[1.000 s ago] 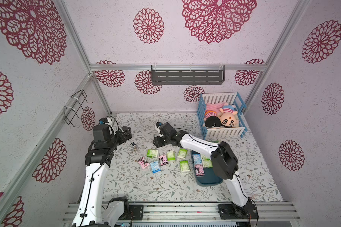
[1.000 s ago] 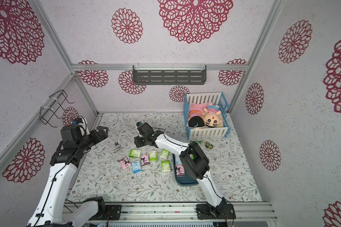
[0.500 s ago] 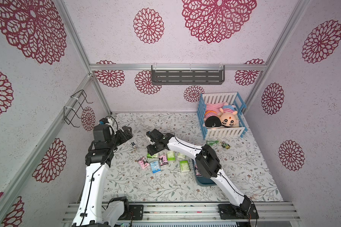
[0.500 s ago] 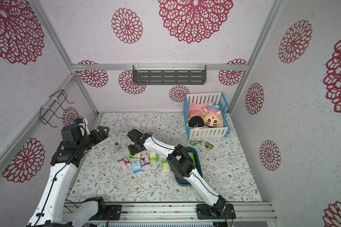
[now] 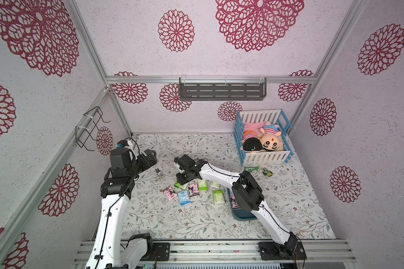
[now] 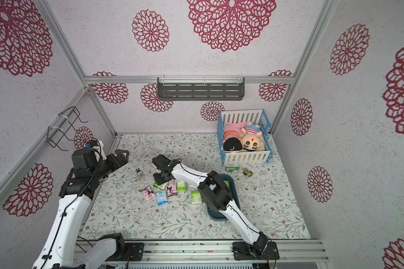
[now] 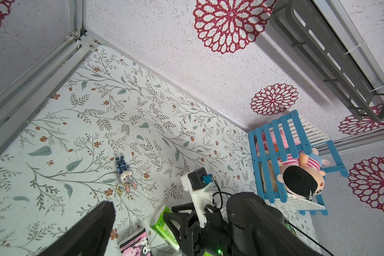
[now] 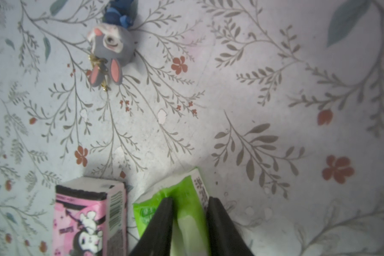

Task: Put the pocket tissues into the storage box
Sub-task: Pick up the pocket tissues from the center of the board, then place the pocket tissues in the storage box.

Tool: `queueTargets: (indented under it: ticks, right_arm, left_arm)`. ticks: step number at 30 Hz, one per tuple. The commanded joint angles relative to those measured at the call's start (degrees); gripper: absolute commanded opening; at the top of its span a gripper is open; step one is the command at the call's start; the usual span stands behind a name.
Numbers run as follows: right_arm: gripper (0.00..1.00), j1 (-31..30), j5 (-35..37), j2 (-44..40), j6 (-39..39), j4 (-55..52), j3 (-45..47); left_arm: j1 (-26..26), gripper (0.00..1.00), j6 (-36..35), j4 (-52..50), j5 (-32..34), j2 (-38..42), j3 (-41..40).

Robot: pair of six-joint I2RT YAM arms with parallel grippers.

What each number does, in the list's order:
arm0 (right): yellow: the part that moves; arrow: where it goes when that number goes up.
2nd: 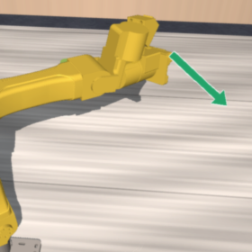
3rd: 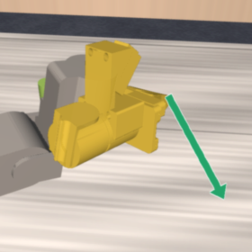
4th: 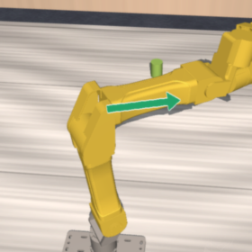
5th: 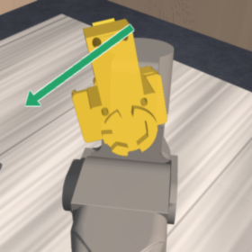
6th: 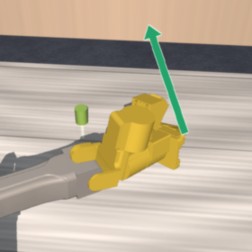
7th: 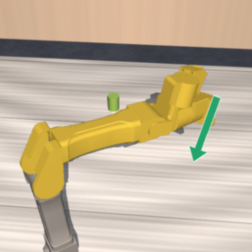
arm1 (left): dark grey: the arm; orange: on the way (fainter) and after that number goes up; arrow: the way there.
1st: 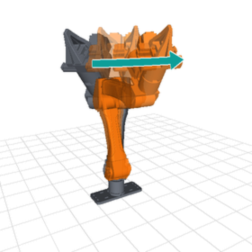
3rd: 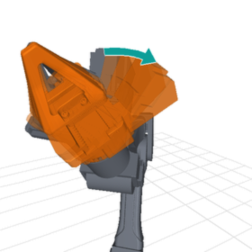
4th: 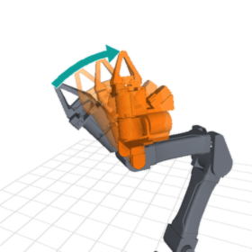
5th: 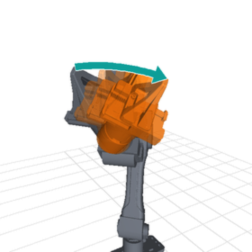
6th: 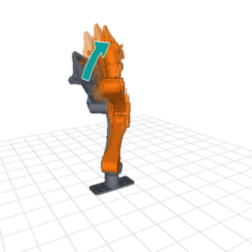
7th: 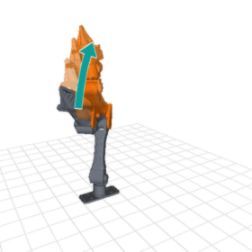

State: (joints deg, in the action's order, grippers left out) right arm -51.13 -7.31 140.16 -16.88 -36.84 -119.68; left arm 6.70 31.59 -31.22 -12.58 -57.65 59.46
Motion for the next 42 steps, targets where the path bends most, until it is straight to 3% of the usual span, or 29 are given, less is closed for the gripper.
queueTargets:
  ticks: [1, 3, 7, 16, 21, 33, 42]
  right_arm:
    - [0.16, -0.08, 1.24, -2.51, 0.59, -1.13, 1.26]
    - [0.07, -0.06, 1.46, -2.96, 0.86, -0.67, 1.18]
    - [0.0, -0.01, 1.87, -3.6, 1.46, 0.07, -0.2]
    - [0.0, 0.51, 4.18, -7.92, 1.25, 1.07, -1.26]
    - [0.0, 0.84, 5.62, -14.14, 0.61, 3.26, 3.86]
    - [0.0, 5.93, 9.16, -42.86, -3.61, 10.04, 36.91]
    - [0.0, 13.98, 13.11, -68.23, -8.91, -0.75, 61.19]
  left_arm:
    - [-0.37, 0.97, -0.31, -0.16, 0.49, 0.48, 1.97]
    - [-0.48, 0.97, -0.45, -1.54, 0.23, 0.26, 3.52]
    - [-0.63, 0.97, -0.99, -2.18, 1.22, 0.95, 4.78]
    - [-1.99, 0.97, -0.69, -2.75, 1.81, 0.7, 6.05]
    - [-3.84, 0.97, -1.51, -3.64, 3.51, 0.03, 7.89]
    - [-10.92, 0.97, -1.8, -1.13, 7.79, -2.48, 7.21]
    - [-13.46, 0.97, -1.21, 1.94, 7.97, -3.91, 5.79]
